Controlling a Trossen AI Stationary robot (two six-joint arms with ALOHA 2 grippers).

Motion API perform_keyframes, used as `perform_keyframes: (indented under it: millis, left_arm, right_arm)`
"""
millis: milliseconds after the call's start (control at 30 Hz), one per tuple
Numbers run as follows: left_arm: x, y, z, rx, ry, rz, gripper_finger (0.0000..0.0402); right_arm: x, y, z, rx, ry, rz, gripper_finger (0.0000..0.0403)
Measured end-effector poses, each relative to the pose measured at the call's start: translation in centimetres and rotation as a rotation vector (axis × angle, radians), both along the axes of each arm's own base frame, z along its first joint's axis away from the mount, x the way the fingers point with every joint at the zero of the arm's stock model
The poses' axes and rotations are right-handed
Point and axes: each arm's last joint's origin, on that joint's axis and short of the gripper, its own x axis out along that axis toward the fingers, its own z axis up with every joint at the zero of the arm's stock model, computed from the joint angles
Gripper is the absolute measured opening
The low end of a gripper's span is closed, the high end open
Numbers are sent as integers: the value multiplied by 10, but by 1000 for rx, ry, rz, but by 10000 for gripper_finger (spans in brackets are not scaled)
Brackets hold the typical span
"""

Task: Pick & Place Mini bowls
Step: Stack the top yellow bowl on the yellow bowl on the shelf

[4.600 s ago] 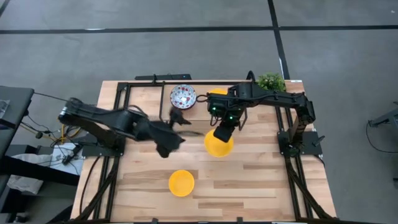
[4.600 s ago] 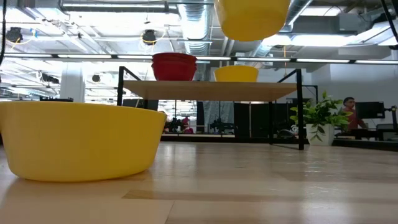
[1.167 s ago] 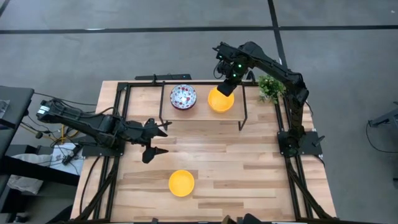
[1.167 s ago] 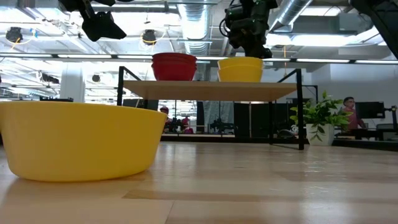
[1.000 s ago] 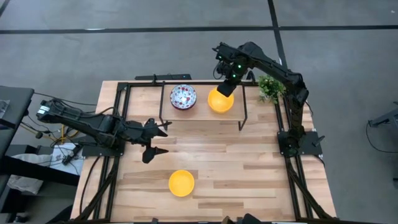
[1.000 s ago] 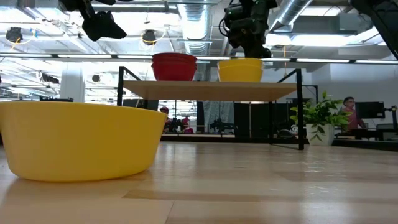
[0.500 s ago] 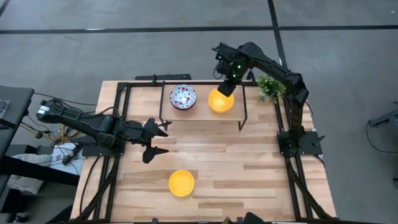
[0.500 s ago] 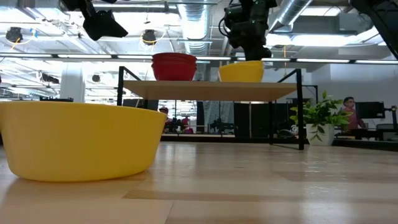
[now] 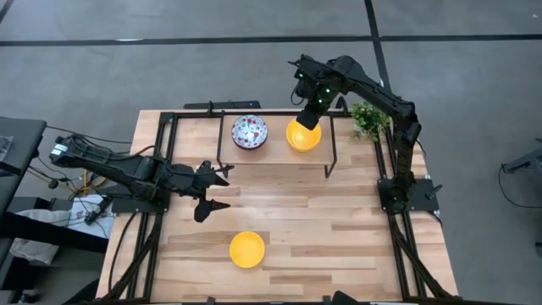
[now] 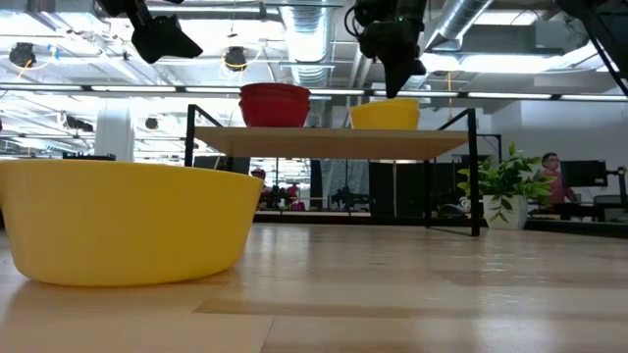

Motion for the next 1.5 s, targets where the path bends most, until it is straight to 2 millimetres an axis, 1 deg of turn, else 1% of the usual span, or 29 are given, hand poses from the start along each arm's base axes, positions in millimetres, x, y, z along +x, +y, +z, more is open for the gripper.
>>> perform_keyframes:
  millis: [100,467,533,700,800,1300,1367,1500]
  left_arm:
    - [0,0,0,0,-1,0,356]
    - [0,0,0,-1,-4,0,356]
    - [0,0,0,-1,-4,0,356]
    - [0,0,0,-1,-4,0,356]
    - [0,0,0,-1,-4,0,356]
    - [0,0,0,1,-5,-2,356]
    - [0,0,0,1,-5,-2,356]
    - [0,0,1,-6,-6,-8,356]
  right_arm:
    - [1,2,2,-5,-7,8,3]
    - [2,3,0,17,-12,6,0]
    - [3,3,-4,36,-4,8,0]
    - [5,5,-27,99,73,-1,0]
    - [9,8,-37,109,91,9,0]
    - [11,4,-38,93,55,23,0]
    - [12,3,-42,93,54,24,0]
    - [13,2,-61,158,72,33,0]
